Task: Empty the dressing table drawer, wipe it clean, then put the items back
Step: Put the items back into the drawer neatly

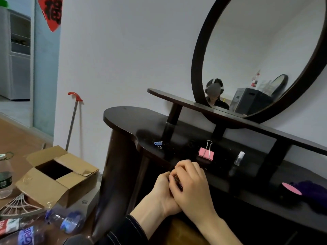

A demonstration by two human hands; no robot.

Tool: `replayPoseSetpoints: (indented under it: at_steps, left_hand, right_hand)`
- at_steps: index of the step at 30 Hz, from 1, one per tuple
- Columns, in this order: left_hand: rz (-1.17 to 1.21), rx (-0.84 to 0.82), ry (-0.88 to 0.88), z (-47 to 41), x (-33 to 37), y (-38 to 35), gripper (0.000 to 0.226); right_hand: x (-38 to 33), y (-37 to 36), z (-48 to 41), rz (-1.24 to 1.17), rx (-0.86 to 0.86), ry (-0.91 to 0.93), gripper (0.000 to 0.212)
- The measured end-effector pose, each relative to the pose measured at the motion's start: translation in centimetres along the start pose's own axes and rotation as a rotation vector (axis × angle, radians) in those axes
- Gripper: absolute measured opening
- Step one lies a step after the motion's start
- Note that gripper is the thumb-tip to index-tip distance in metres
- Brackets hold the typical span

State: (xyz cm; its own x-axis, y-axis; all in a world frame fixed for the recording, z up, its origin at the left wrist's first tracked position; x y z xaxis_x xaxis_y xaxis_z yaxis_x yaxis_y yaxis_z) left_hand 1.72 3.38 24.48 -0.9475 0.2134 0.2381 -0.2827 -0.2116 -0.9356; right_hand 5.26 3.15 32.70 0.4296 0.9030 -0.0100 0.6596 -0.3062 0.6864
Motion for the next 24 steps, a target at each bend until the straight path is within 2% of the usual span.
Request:
replayPoseSetpoints:
  at_steps: [2,5,8,10,15,17,20,22,24]
  left_hand:
    - [-0.074,-0.044,0.001,0.3,-1.1,0.3,0.026]
    - [-0.073,-0.023,-0.024,-0.2,-1.8,1.4,0.043]
    - [-0.006,-0.023,-0.031,-0.4,-2.4,1.5,0.036]
    - [0.02,-0.028,-0.001,-0.1,-3.1,1.8,0.031]
    - [0.054,0.002,0.088,0.7,-5.3,4.2,0.049]
    - [0.065,0.065,0.133,0.6,-6.4,6.5,0.045]
    - [0.076,0.144,0.215,0.0,-8.1,9.9,0.041]
    - [0.042,0.218,0.252,-0.5,-8.9,11.9,0.044]
    - [-0.016,0.303,0.279,-1.2,-9.6,13.8,0.048]
  right_hand:
    - [-0.1,0.3,1.3,-0.061,0.037,0.006,0.006]
    - [0.1,0.4,2.4,-0.151,0.033,0.009,0.011]
    - [-0.1,0.4,3.3,-0.278,0.029,-0.014,0.017]
    - [0.3,0.5,3.9,-0.402,0.05,-0.104,0.018]
    - [2.5,0.1,7.2,-0.6,0.145,-0.36,0.019]
    - [3.4,-0.6,9.5,-0.633,0.098,-0.444,0.017]
    - [4.3,-2.5,13.3,-0.643,-0.113,-0.51,0.021]
    - [4.6,-3.5,15.7,-0.604,-0.217,-0.496,0.018]
    - [4.8,-4.2,17.8,-0.541,-0.246,-0.478,0.013]
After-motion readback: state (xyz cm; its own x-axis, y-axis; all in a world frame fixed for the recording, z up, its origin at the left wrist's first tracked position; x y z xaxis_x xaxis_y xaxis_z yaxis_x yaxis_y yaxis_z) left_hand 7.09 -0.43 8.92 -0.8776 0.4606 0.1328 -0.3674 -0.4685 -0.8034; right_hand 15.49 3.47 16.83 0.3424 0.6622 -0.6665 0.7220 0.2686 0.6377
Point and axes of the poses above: each hand's wrist, its own z-axis away from the middle knuckle, its own y-axis out of the back of the hand, x = y × z, the point moved 8 cm from there along -z, towards the middle knuckle, and after that the axes turned 1 degree about -x, right-handed, at the moved point
